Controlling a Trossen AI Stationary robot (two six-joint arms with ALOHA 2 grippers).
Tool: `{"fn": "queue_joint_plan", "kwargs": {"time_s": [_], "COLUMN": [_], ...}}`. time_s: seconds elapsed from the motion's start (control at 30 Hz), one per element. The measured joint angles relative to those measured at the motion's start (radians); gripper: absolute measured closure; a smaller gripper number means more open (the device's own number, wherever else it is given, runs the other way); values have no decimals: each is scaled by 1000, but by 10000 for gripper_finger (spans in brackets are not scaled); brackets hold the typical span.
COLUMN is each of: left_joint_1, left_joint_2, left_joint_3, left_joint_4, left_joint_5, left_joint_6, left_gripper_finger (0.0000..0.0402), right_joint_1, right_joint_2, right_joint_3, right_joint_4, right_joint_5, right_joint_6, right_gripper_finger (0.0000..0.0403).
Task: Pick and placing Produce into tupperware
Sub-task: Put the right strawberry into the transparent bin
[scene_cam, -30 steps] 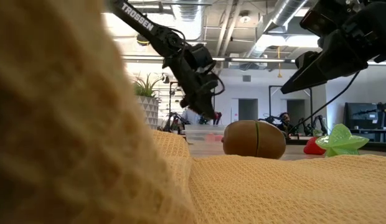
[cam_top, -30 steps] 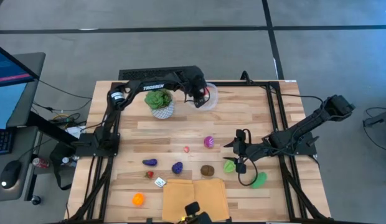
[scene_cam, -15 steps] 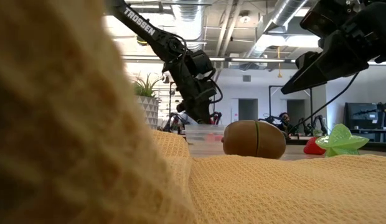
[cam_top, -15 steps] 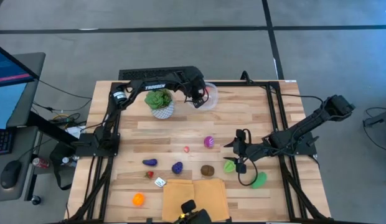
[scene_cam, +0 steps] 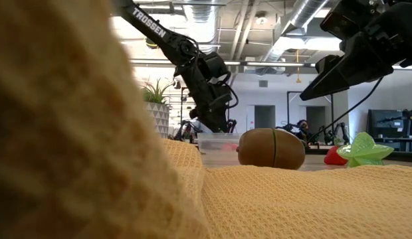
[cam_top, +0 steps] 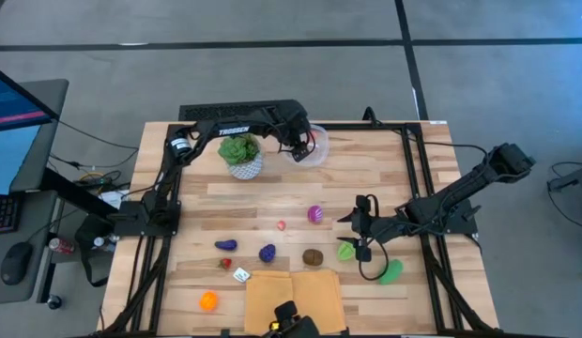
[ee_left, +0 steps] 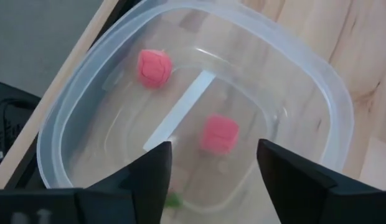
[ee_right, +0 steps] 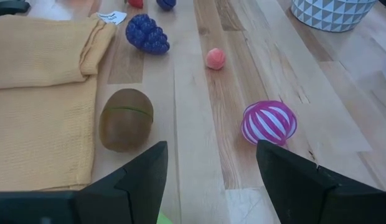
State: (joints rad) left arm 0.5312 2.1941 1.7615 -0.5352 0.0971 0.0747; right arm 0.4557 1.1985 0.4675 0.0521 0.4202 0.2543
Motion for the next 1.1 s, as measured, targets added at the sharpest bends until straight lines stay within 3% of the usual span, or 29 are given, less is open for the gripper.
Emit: {"fn": "queue_joint_plan", "kwargs": {"time_s": [0.37, 0.77, 0.97, 1.1], "left_joint_1": [-51, -187, -261, -296], "left_joint_2": [-4, -81, -239, -428], "left_joint_3": [189, 234, 99, -102], "left_joint_4": [-250, -565, -536, -433], "left_joint_5": [64, 63, 22, -30], "left_joint_6": [79, 163, 153, 111], "left_gripper_finger": [168, 168, 168, 168], "right_joint_1": [0, 42, 42, 42], "right_joint_2": [0, 0, 0, 0], "right_joint_3": [0, 0, 0, 0], "right_joint_4": [-10, -259, -337, -394], "right_joint_5": [9, 204, 217, 216], "right_joint_6": [0, 178, 244, 289], "right_gripper_finger": [133, 133, 133, 133]}}
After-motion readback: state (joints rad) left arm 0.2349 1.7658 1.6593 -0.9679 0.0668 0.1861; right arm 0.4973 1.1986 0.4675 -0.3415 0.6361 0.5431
